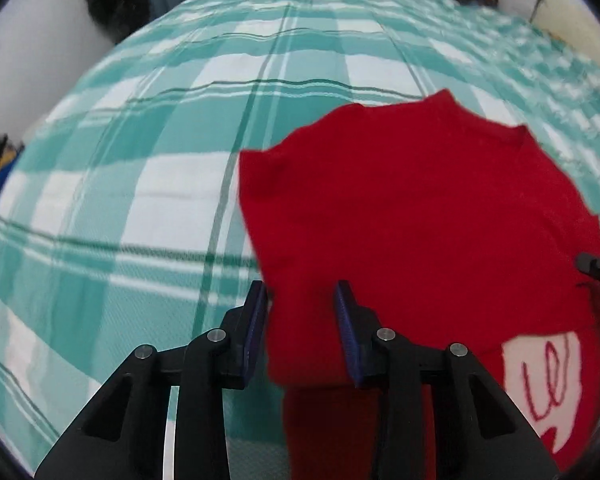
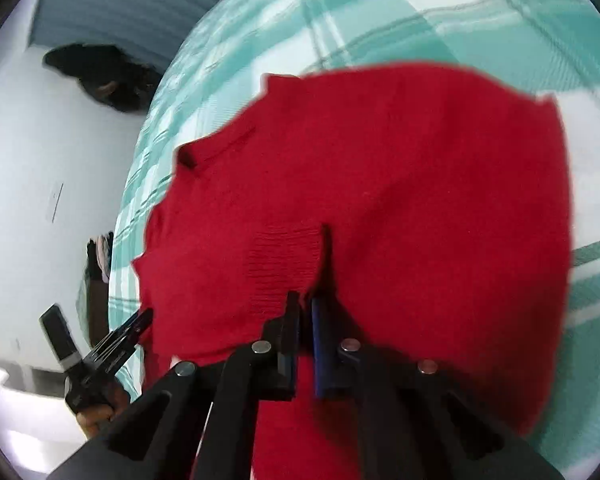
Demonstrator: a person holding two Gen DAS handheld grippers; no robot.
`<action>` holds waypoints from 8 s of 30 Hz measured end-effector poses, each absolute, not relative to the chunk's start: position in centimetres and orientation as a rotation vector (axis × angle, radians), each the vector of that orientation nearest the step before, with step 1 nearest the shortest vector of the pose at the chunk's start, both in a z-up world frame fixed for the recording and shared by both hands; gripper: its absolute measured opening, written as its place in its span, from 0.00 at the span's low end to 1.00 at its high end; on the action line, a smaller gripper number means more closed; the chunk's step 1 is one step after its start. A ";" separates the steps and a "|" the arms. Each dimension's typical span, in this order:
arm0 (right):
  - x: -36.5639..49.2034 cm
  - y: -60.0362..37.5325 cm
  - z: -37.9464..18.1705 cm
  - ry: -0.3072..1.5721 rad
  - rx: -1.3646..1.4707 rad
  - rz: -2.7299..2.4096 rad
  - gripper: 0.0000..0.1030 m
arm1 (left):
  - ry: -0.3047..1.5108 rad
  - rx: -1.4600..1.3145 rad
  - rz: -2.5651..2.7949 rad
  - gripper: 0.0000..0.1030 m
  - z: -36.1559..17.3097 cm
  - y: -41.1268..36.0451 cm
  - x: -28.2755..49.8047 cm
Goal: Fold small clothes
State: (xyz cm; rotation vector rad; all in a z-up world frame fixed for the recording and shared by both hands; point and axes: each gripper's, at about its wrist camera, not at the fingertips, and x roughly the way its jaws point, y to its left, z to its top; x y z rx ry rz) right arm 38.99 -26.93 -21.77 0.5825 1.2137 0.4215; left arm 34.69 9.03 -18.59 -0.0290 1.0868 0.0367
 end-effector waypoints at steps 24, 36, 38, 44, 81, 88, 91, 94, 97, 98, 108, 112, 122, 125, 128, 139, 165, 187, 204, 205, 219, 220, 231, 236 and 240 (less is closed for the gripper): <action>15.7 -25.4 -19.2 1.110 -0.013 0.422 0.66 | 1.077 0.178 -0.013 0.67 -18.7 2.6 15.2; 11.0 -26.5 -21.6 1.082 -0.042 0.338 0.67 | 1.111 0.099 0.024 0.83 -19.5 4.1 11.9; 10.9 -26.5 -21.8 1.082 -0.047 0.332 0.68 | 1.108 0.100 0.028 0.83 -19.5 4.0 11.8; 11.1 -26.4 -22.1 1.091 -0.037 0.326 0.69 | 1.105 0.103 0.036 0.85 -19.8 4.1 11.8; 10.9 -28.2 -21.7 1.147 0.051 0.333 0.69 | 1.162 0.081 0.079 0.88 -19.7 5.5 9.3; 9.3 -32.4 -20.5 1.176 0.240 0.320 0.69 | 1.100 -0.002 0.057 0.85 -17.7 7.3 7.2; 9.3 -31.8 -21.6 1.227 0.290 0.413 0.69 | 1.171 -0.030 0.066 0.85 -19.4 7.8 8.0; 9.7 -30.0 -23.1 1.284 0.248 0.470 0.69 | 1.232 -0.064 0.081 0.84 -20.7 8.3 8.8; 10.0 -29.2 -24.6 1.322 0.254 0.491 0.64 | 1.256 -0.120 0.118 0.84 -21.1 9.4 8.7; 10.1 -29.3 -24.8 1.321 0.265 0.488 0.64 | 1.256 -0.143 0.115 0.84 -21.1 9.8 8.6; 10.0 -30.4 -24.7 1.292 0.373 0.537 0.56 | 1.245 -0.095 0.086 0.80 -21.3 8.8 9.2; 10.1 -29.7 -24.9 1.302 0.371 0.543 0.49 | 1.240 -0.073 0.083 0.76 -21.3 7.9 9.0; 9.6 -28.4 -23.0 1.305 0.342 0.584 0.05 | 1.328 -0.104 -0.068 0.02 -21.0 5.7 8.4; 9.5 -29.4 -20.7 1.248 0.442 0.612 0.05 | 1.326 -0.205 -0.134 0.02 -19.3 6.0 8.1; 10.6 -31.0 -19.1 1.179 0.567 0.611 0.05 | 1.318 -0.360 -0.198 0.02 -17.9 7.0 10.1; 27.1 -33.1 -15.6 0.957 0.689 0.524 0.05 | 1.140 -0.508 -0.176 0.01 -13.1 9.7 27.8; 37.0 -27.8 -18.3 0.966 0.191 0.540 0.55 | 1.101 -0.104 -0.187 0.64 -17.7 5.4 34.9; 27.3 -35.8 -20.1 1.071 0.202 0.457 0.36 | 1.124 -0.349 0.068 0.77 -18.4 15.5 23.3; 28.1 -34.1 -21.5 1.136 -0.206 0.453 0.04 | 1.144 -0.222 0.085 0.80 -20.2 13.9 22.3; 27.9 -34.4 -21.2 1.134 -0.200 0.429 0.04 | 1.147 -0.239 0.091 0.80 -20.0 14.3 22.1; 29.5 -29.5 -22.4 1.033 0.065 0.420 0.67 | 1.156 -0.434 -0.021 0.86 -19.1 15.1 29.9; 28.9 -29.4 -21.8 1.013 0.051 0.406 0.68 | 1.166 -0.425 -0.029 0.86 -19.2 14.9 30.7; 18.7 -31.0 -18.5 0.926 0.221 0.392 0.71 | 1.235 -0.318 0.023 0.09 -19.1 11.1 35.2; 16.7 -32.8 -18.5 0.873 0.314 0.361 0.71 | 1.126 -0.197 0.050 0.08 -11.5 4.7 35.8; 16.8 -34.6 -18.0 0.830 0.338 0.330 0.71 | 1.022 -0.075 -0.094 0.08 -6.2 -5.5 35.5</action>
